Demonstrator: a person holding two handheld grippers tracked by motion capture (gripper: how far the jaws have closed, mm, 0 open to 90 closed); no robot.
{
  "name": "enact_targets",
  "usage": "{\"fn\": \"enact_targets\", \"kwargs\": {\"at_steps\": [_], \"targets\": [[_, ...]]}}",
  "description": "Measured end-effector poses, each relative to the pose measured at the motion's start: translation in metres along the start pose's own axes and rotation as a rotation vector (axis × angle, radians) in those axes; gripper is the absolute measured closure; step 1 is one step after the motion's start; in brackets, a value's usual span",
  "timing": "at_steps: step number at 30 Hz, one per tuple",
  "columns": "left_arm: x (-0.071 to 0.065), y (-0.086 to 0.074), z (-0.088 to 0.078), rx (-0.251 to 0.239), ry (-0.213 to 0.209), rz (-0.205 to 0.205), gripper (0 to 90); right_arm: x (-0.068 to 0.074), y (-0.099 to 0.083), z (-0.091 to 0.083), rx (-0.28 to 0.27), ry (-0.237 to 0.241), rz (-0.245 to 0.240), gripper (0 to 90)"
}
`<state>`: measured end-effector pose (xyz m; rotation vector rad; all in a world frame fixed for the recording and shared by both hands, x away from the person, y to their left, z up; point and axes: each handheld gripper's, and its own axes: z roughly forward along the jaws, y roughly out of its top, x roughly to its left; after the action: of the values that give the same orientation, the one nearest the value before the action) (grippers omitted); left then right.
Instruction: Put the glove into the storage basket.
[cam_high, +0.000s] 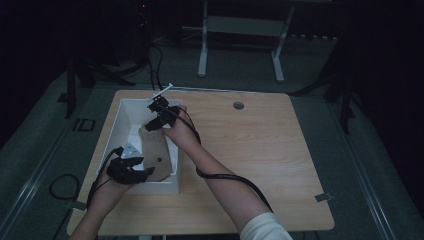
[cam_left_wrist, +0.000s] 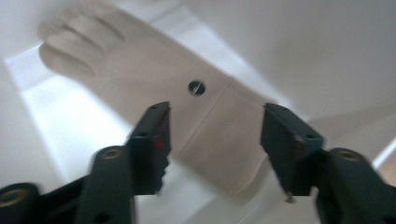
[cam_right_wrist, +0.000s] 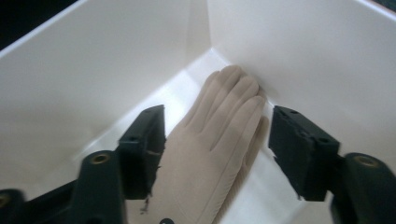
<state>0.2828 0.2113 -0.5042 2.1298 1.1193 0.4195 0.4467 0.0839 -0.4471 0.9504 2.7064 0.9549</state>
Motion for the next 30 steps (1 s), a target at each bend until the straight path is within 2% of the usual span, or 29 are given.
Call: {"fn": "enact_targets", "kwargs": {"at_steps": [1,2,3,5,6,7,8,12,17,22,25,27,30], "targets": [[-0.001,0.002,-0.003,-0.030,0.003,-0.009,37.6,-0.002,-0.001,-0.005,-0.025,0.019,-0.001,31.7],[-0.001,0.002,-0.003,-0.030,0.003,-0.009,35.5,-0.002,-0.001,-0.005,-0.025,0.019,-0.001,31.7],[-0.002,0.003,-0.005,-0.051,-0.003,-0.023,35.5,-0.002,-0.002,-0.007,-0.036,0.021,0.001,30.2],[-0.003,0.006,-0.007,-0.077,-0.004,-0.046,23.4,-0.006,-0.004,-0.018,-0.076,0.077,-0.001,22.0],[-0.003,0.007,-0.008,-0.081,-0.004,-0.047,23.4,-0.006,-0.004,-0.018,-0.076,0.077,-0.001,22.0],[-0.005,0.010,-0.008,-0.081,0.010,-0.046,15.2,-0.008,-0.006,-0.026,-0.101,0.108,0.002,20.7],[-0.005,0.010,-0.008,-0.081,0.010,-0.046,13.8,-0.008,-0.006,-0.026,-0.101,0.108,0.002,20.7],[-0.008,0.016,-0.010,-0.110,-0.020,-0.066,13.8,-0.014,-0.014,-0.038,-0.116,0.116,-0.011,18.0],[-0.017,0.027,-0.017,-0.160,-0.026,-0.062,14.6,-0.024,-0.028,-0.059,-0.159,0.126,-0.008,18.1],[-0.027,0.038,-0.024,-0.190,-0.032,-0.039,14.6,-0.028,-0.036,-0.070,-0.178,0.125,-0.012,18.1],[-0.037,0.048,-0.028,-0.213,-0.051,-0.025,14.6,-0.034,-0.048,-0.087,-0.208,0.128,0.000,18.2],[-0.039,0.050,-0.029,-0.218,-0.060,-0.022,14.7,-0.035,-0.051,-0.090,-0.215,0.130,0.000,18.2],[-0.055,0.061,-0.030,-0.238,-0.099,0.008,14.7,-0.041,-0.065,-0.107,-0.240,0.119,0.007,18.1]]}}
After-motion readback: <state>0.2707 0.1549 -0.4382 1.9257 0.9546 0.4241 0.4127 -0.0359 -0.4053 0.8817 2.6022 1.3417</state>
